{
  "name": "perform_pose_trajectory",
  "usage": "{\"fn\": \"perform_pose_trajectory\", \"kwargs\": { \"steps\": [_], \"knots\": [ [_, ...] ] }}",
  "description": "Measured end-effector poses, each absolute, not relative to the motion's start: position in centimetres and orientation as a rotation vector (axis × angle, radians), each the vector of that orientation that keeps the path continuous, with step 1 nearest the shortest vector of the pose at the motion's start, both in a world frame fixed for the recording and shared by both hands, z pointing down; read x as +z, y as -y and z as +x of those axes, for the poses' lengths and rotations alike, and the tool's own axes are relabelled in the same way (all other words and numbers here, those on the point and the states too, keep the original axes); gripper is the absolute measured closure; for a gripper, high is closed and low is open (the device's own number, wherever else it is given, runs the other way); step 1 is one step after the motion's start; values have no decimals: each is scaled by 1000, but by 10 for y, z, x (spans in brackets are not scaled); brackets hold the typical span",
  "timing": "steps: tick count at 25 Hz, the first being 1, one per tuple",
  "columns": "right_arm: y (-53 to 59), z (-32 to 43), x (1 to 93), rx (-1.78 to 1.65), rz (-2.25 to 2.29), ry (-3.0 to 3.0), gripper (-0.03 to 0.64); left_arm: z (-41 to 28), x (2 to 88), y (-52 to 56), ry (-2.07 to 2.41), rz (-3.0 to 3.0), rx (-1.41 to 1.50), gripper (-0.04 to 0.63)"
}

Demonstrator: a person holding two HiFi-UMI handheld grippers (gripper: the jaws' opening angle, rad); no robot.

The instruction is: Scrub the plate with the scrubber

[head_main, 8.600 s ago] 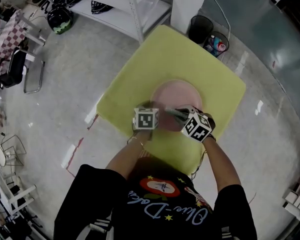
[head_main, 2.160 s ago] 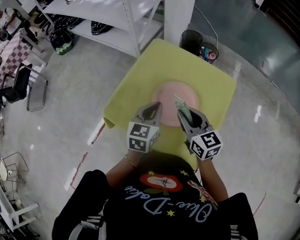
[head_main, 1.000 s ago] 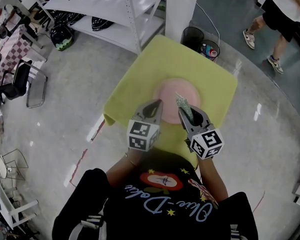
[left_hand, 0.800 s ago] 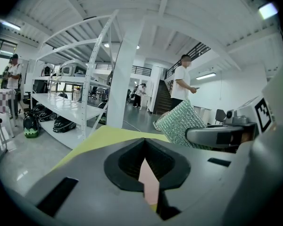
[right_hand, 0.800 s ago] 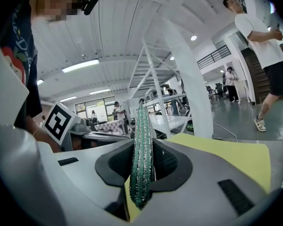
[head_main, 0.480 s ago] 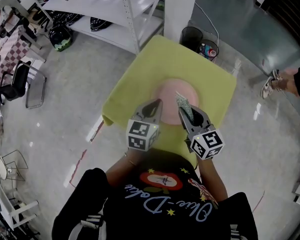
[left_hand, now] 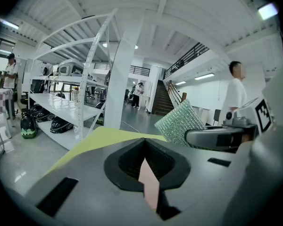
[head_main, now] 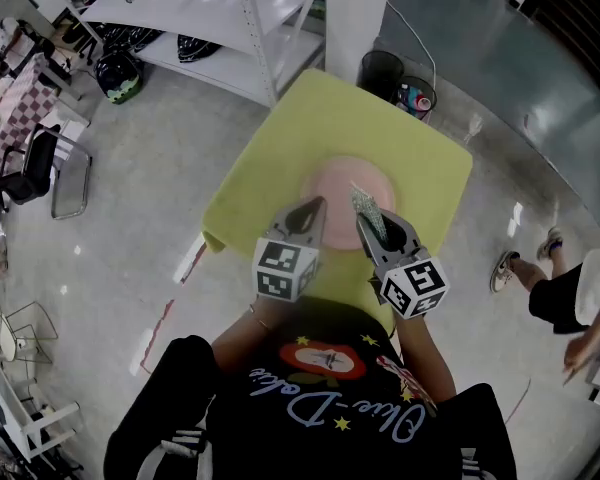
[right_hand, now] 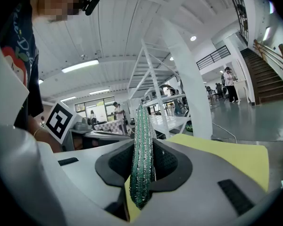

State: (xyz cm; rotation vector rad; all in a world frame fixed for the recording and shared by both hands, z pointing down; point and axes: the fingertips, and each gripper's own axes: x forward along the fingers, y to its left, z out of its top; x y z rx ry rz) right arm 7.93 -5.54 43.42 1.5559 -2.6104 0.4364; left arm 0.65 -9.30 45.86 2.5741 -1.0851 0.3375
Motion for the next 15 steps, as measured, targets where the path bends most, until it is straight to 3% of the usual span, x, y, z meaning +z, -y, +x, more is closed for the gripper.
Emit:
{"fn": "perform_pose_trajectory", "kwargs": {
  "steps": [15],
  "knots": [
    [54,81,437,430,1545,2604,551,14,459,91,1064,2590,337,594]
  ]
}}
